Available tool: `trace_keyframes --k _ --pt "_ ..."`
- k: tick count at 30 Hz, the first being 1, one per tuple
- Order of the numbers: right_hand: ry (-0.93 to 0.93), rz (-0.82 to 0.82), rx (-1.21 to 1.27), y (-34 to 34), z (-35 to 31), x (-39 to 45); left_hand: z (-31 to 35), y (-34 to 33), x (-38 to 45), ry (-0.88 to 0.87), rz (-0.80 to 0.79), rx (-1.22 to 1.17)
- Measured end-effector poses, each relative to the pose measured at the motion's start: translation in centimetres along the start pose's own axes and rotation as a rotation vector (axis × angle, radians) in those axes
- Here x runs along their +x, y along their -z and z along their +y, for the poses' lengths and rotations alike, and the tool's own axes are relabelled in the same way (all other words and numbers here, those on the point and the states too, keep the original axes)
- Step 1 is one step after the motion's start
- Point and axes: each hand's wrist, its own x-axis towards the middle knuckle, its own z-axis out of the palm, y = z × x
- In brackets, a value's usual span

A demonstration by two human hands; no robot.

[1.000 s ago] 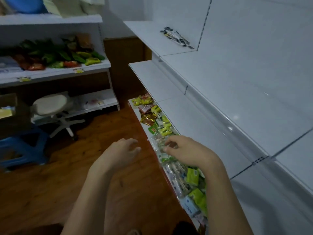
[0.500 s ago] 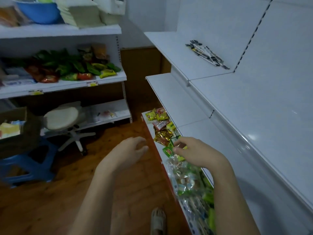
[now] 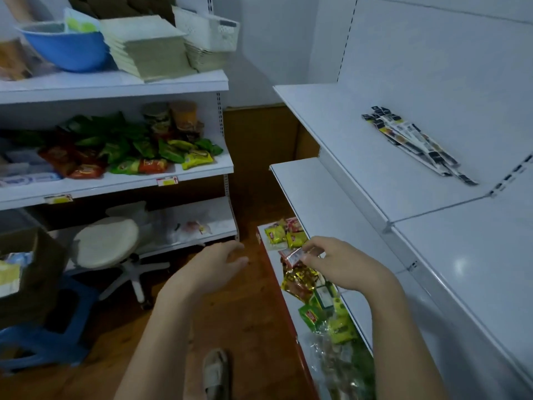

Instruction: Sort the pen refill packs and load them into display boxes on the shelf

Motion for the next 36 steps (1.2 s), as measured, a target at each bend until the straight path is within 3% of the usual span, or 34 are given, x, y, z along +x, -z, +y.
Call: trace_keyframes --k 6,8,15,23,27,33,36 --pt "-0.136 -0.076 0.006 -0.1 -3.3 9.9 -3.2 4.8 12.0 -0.084 -0.102 0.036" --pt "-0.145 -0.027 0.052 0.8 -4.3 12.7 -2.9 6.6 15.7 -0.146 -0.115 0.038" --pt "-0.248 0.102 0.116 7.0 -5.0 19.8 1.8 11.2 27.8 -0.297 -0.241 0.046" --pt "-0.136 0.189 0.3 15.6 -3.4 27.9 9.7 15.0 40.5 -0.527 -0.172 -0.033" --pt "-0.094 0.428 0.33 19.6 -2.0 30.5 15.6 15.5 45.0 -0.654 -0.003 -0.185" --pt "-0.241 0.744 0.334 22.5 3.0 29.7 23.0 10.4 50.1 -0.899 -0.187 -0.148" --pt "-0.402 0.957 0.325 22.6 6.0 28.4 26.6 6.8 51.4 -1.119 -0.301 -0.092"
